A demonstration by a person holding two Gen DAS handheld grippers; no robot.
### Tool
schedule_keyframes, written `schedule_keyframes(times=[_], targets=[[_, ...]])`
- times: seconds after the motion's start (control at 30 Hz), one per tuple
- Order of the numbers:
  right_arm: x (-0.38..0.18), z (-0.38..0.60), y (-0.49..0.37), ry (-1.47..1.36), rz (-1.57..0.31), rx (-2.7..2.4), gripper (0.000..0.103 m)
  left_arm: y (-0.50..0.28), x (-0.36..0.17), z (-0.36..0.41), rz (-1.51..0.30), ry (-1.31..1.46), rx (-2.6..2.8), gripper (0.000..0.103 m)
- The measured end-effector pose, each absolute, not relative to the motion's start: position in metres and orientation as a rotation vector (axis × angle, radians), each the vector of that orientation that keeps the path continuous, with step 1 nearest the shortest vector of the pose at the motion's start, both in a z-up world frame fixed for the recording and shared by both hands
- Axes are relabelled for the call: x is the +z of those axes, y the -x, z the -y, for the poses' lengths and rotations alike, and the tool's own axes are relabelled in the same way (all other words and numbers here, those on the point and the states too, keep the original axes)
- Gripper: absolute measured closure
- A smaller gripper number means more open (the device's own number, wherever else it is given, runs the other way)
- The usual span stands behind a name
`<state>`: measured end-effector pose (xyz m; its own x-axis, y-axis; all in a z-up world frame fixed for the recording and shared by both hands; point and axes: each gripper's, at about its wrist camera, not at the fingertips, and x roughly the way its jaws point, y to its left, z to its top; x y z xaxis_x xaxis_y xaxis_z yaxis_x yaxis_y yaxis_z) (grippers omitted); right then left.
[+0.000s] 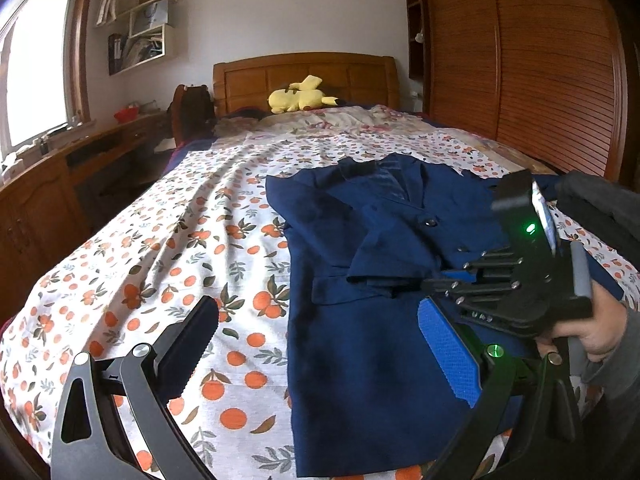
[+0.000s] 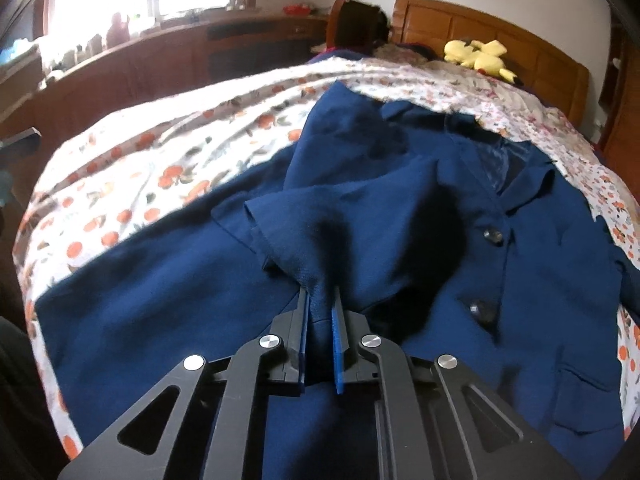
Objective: Fold large clothes
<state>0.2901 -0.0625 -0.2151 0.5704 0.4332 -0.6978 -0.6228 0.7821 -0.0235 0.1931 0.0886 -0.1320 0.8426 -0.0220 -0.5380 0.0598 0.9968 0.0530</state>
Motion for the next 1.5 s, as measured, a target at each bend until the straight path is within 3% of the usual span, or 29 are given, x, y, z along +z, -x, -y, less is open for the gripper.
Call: schedule_keyframes(times=[0.37,0.7,1.23,1.3,1.37,1.43,1.5], targets=[[-0.155,0.126,-0.269,0.11,-0.577,0.613,0.096,-0.196,-0.132,-0.069,-0.563,-0.082,-0.079,0.003],[-0.137,0.186,-0.25,0.052,-0.491,0.54,0.096,-0.205,-0.131,-0.042,-0.559,-0.097,-0.116,0.003],[-0.194,0.241,-0.263,0.078,-0.657,0.426,0.094,-0.227,-0.131,0.028,-0.543,-0.122,-0.21,0.003],[-0.197,0.241,-0.258,0.095,-0.658,0.452,0.089,-0.23,-0.131,0.037,-0.541,-0.125,-0.222,0.003],[-0.197,0.243,-0.252,0.106,-0.65,0.46,0.065,-0.232,-0.132,0.046,-0.537,-0.129,-0.231,0.003],[-0.194,0.245,-0.246,0.11,-0.617,0.469,0.055,-0.234,-0.132,0.051,-0.534,-0.135,-0.233,0.003],[-0.19,0.245,-0.242,0.108,-0.592,0.482,0.053,-0.238,-0.133,0.055,-0.532,-0.13,-0.229,0.003]])
